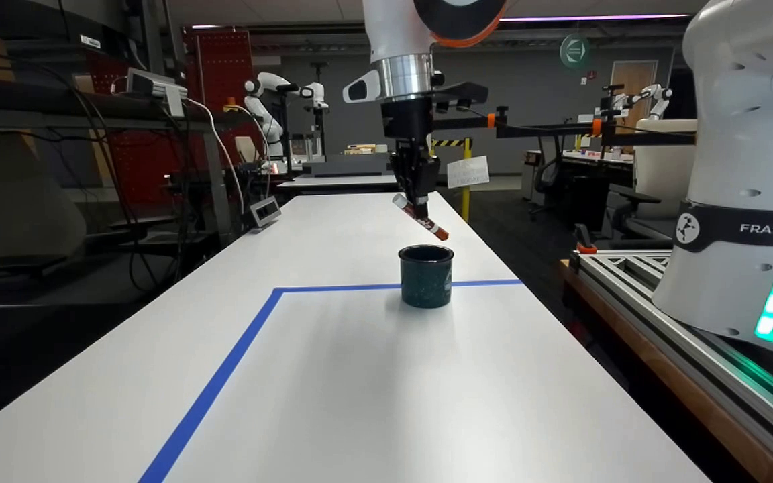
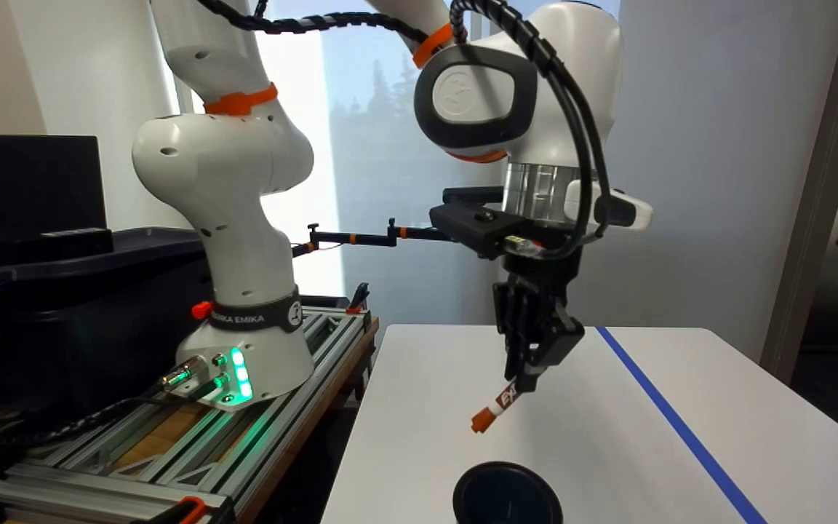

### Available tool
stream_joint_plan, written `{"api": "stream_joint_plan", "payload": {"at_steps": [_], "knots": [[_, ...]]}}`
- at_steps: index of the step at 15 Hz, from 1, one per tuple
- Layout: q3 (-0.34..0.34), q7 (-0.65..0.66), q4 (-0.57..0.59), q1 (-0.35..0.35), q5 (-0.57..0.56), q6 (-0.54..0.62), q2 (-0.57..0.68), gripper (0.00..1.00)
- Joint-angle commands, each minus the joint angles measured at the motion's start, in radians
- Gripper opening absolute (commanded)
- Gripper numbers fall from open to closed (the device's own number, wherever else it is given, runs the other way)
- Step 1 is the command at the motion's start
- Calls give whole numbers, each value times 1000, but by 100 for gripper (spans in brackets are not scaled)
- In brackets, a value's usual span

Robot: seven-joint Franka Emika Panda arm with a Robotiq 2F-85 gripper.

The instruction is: Remove the marker from the cup and put it on the table

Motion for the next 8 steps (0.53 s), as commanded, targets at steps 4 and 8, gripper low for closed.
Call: {"api": "stream_joint_plan", "payload": {"at_steps": [4,8], "knots": [[51,79,50,105,67,-65,45,5],[70,96,70,128,111,22,146,5]]}}
